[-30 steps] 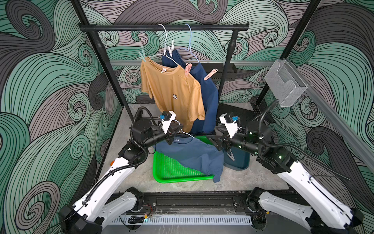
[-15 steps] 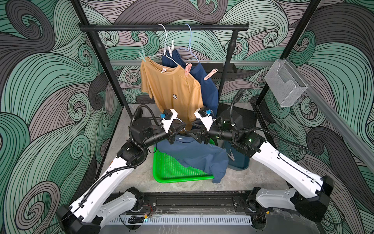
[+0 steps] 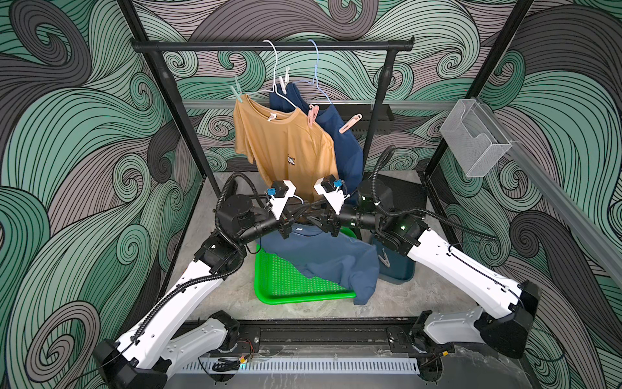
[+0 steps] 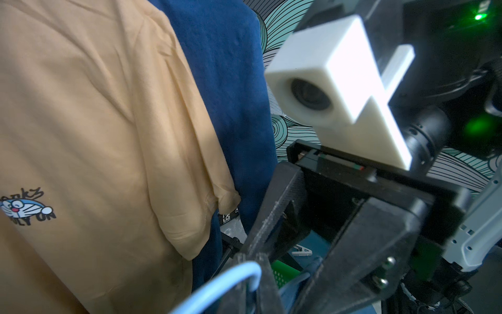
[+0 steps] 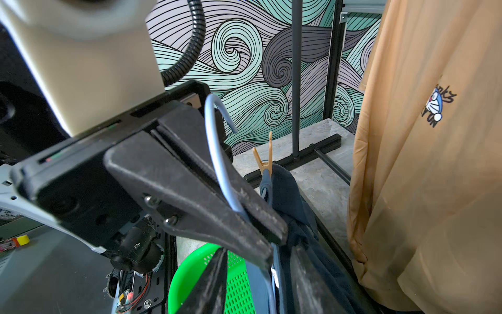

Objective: Remove the clothespins securing t-shirts to the hanger
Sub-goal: Adjust the hanger.

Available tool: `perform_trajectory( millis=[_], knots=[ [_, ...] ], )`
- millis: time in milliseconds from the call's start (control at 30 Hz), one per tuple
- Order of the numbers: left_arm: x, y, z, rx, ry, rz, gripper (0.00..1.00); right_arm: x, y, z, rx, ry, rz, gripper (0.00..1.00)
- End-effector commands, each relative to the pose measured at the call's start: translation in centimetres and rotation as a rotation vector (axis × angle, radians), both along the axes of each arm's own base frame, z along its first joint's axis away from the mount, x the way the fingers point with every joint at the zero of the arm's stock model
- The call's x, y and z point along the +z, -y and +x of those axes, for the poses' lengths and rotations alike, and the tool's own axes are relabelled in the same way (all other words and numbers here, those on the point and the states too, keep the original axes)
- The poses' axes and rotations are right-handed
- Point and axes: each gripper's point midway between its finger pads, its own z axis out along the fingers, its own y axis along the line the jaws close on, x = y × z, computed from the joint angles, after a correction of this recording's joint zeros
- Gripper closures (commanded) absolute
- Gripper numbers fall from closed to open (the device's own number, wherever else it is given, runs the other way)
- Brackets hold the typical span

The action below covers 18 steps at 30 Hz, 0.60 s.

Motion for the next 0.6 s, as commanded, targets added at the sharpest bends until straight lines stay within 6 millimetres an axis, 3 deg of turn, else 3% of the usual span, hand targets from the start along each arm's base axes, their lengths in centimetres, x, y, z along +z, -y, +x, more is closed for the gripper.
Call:
perform_trajectory(
  millis=[0,367,567],
  knots=[
    [2.8,0.0,-0.8,-0.018,0.066,-0.031,1.0,0.8,-0.7,0.2,0.022,0.018,0.036,0.62],
    [3.2,-0.1,-0.7,-0.01,0.071,-0.04,1.0,-0.2,-1.6,0.7,0.037,0.019,0.047,0.68],
    [3.1,-0.1,-0.8,-0.01,0.068,-0.036,1.0,0.2,-2.0,0.7,0.051,0.025,0.067,0.77]
  ],
)
